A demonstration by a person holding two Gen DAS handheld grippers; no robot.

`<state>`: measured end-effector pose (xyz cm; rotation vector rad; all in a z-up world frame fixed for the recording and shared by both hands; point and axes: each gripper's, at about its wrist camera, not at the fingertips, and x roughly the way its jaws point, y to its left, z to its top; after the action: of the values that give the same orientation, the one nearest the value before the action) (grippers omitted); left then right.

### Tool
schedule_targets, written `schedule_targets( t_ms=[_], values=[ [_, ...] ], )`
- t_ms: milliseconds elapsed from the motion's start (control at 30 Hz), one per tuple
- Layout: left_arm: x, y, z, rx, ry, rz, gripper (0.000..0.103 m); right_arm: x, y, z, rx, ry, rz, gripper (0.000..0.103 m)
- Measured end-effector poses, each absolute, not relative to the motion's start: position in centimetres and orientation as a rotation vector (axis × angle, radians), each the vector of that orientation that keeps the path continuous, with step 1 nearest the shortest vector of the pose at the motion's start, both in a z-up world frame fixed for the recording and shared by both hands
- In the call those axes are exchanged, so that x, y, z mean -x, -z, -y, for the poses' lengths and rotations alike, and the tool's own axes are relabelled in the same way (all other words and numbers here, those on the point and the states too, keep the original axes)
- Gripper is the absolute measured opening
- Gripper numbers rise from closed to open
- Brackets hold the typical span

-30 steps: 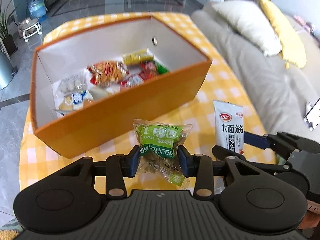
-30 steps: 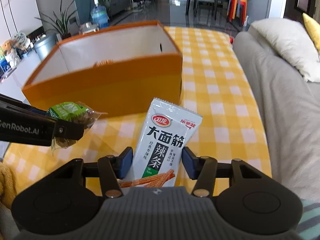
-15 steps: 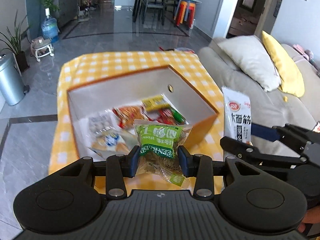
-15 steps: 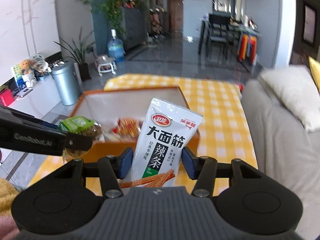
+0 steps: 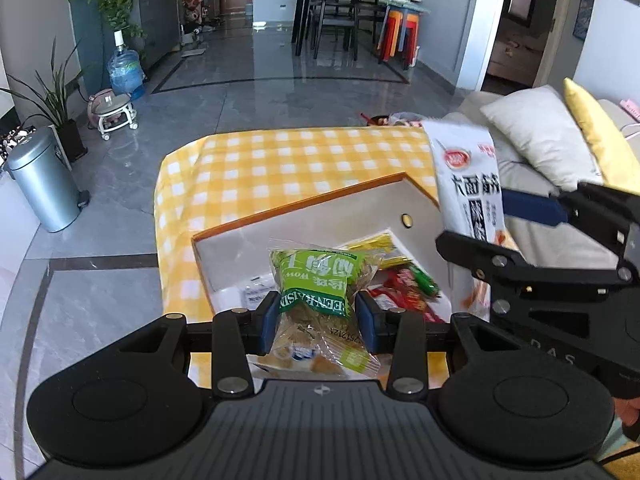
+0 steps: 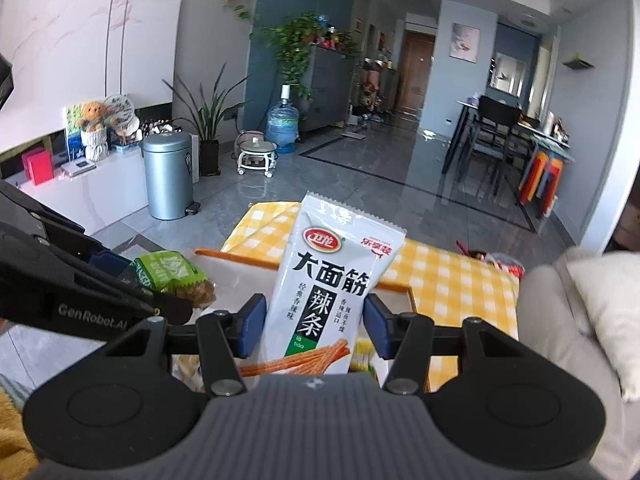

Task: Organize snacks
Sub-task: 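Lift and carry both held bags over the orange box, then lower both bags into the box and open both tools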

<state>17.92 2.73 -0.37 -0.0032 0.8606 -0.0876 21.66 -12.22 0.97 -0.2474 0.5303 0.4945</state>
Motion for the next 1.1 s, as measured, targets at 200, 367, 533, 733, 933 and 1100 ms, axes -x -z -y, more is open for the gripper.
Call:
schedule_targets(
  t_ms=[200,367,533,733,933,1100],
  values=[
    [-20.7,2.4,-3.7,-0.026,0.081,-0.929,0.045,-26.1,0.8,9.9,0.328,-0.522,-0.553,0.051],
    [-22.8,5.5,-3.9,-0.06,0.079,-1.035,0.045,-29.8,3.5,8.4,0.394,-0.517,-0.633,0.051],
    [-24.1,8.1,-3.6,-0.093,0.091,-1.115,0.045,-33.3,7.0,7.1,0.46,-0.51,-0.742,0.05],
    [-25.4,10.0,-3.1,-0.129,0.096,-1.167,0.045,-35.5,10.2,6.5,0.511,-0.505,-0.842,0.048],
    [-26.4,11.1,-2.6,-0.155,0.089,-1.179,0.046,-36.1,11.8,5.4,0.585,-0.495,-0.851,0.048],
    [-26.7,11.5,-2.6,-0.175,0.075,-1.174,0.046,-37.0,12.7,5.2,0.569,-0.507,-0.884,0.048]
  ],
)
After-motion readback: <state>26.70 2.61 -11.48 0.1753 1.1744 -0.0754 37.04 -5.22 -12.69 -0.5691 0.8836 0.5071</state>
